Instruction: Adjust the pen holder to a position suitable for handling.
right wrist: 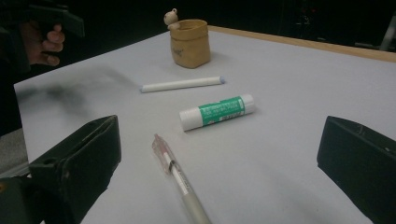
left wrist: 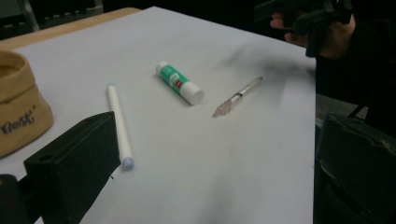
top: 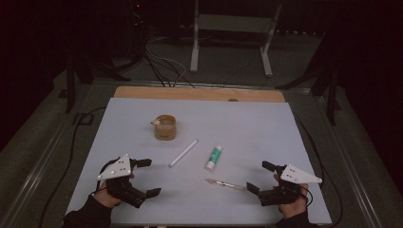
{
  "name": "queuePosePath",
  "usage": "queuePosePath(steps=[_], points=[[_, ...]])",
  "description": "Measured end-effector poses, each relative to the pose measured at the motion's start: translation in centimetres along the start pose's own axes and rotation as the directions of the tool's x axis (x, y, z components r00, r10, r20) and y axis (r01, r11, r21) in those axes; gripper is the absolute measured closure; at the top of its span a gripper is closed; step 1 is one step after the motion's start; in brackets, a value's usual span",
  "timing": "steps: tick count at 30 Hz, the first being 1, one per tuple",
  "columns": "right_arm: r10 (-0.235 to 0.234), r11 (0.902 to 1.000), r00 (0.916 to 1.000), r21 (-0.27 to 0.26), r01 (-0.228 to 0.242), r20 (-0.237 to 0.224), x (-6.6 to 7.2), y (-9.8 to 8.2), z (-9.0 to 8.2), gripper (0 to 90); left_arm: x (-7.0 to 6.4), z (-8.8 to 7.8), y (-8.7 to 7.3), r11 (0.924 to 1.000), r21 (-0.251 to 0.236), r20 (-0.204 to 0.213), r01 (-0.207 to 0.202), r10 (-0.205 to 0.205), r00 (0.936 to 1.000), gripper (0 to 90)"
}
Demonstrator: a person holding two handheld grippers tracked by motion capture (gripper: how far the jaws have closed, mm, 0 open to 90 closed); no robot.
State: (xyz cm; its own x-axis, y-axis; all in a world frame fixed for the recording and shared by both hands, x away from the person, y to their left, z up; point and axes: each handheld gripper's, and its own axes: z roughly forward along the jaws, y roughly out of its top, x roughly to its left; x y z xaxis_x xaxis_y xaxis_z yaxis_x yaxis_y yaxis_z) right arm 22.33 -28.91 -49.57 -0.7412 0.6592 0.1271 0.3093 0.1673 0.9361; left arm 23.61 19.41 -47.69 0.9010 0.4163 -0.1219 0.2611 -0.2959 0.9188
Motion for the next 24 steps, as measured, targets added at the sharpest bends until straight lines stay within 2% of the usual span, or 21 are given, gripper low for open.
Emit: queuePosePath(steps=[3, 6, 9, 15, 24], points=[[0.0, 1.0, 1.0, -0.002, 0.0, 0.001, 0.0, 0.0, 0.0, 0.0, 0.3, 0.0, 0.6, 1.0, -0.009, 0.006, 0.0, 0.0, 1.0, 0.3], [0.0, 1.0, 1.0, -0.003, 0.0, 0.0, -0.1, 0.0, 0.0, 0.0, 0.9, 0.0, 1.0, 0.9995, -0.026, 0.01, 0.021, -0.02, 0.9997, 0.3], [0.0, 1.0, 1.0, -0.004, 0.0, -0.001, 0.0, 0.1, -0.1, 0.0, 1.2, 0.1, 1.3, 0.9997, -0.018, -0.003, 0.016, -0.016, 0.9999, 0.4], [0.001, 1.0, 1.0, -0.004, -0.001, -0.002, 0.0, 0.1, 0.0, 0.0, 1.9, 0.2, 2.2, 0.999, -0.036, -0.007, 0.029, -0.029, 0.9996, 0.4], [0.0, 1.0, 1.0, -0.003, 0.0, -0.004, 0.0, 0.1, 0.0, 0.0, 3.1, 0.5, 3.3, 0.9976, -0.054, -0.038, 0.043, -0.045, 0.9983, 0.4]])
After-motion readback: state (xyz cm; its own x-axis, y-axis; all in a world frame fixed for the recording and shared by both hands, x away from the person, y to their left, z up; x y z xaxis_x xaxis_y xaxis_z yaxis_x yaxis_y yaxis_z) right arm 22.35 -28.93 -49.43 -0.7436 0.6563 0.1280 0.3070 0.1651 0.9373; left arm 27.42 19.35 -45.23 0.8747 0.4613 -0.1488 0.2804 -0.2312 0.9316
